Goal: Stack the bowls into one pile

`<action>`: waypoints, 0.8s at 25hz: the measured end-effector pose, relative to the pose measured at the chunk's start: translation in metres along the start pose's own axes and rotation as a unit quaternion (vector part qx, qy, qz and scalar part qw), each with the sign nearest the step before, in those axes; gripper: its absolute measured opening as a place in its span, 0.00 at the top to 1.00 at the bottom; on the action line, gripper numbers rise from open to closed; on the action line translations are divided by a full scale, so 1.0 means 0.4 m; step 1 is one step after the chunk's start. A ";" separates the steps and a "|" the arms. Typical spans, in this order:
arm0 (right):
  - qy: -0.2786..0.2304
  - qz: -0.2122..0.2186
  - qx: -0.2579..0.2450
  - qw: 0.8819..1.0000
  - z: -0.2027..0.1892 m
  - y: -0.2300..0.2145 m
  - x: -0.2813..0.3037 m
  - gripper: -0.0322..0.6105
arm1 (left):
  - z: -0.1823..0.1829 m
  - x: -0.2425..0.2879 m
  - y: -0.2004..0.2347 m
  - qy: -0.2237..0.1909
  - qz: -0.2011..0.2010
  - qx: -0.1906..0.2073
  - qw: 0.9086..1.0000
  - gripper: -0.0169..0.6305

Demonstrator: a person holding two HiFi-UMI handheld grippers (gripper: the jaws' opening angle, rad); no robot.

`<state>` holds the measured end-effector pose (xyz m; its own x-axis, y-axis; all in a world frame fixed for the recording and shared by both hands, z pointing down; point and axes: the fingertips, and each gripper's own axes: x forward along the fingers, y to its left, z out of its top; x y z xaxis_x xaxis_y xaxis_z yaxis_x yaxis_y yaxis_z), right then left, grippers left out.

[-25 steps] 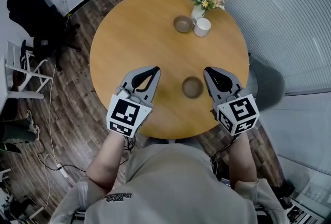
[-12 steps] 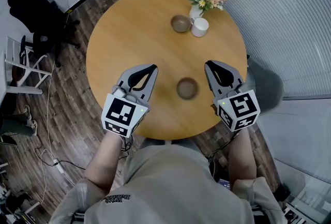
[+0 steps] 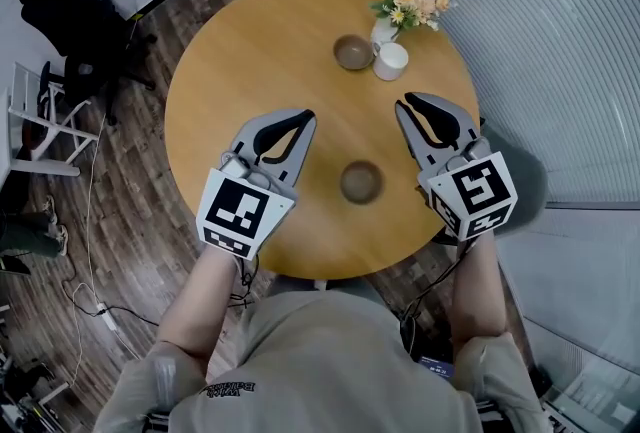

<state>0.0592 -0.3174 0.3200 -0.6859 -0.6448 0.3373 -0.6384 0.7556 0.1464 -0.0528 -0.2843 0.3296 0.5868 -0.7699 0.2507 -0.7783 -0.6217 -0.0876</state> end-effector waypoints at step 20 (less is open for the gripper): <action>0.052 0.043 -0.080 0.994 -0.051 -0.128 0.262 0.77 | -0.019 0.163 0.126 0.005 0.007 -0.006 1.000 0.95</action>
<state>0.0273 -0.4214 0.3666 -0.6899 -0.5682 0.4485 -0.5095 0.8213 0.2568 -0.0554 -0.3649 0.3487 0.5736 -0.7773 0.2583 -0.7891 -0.6090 -0.0805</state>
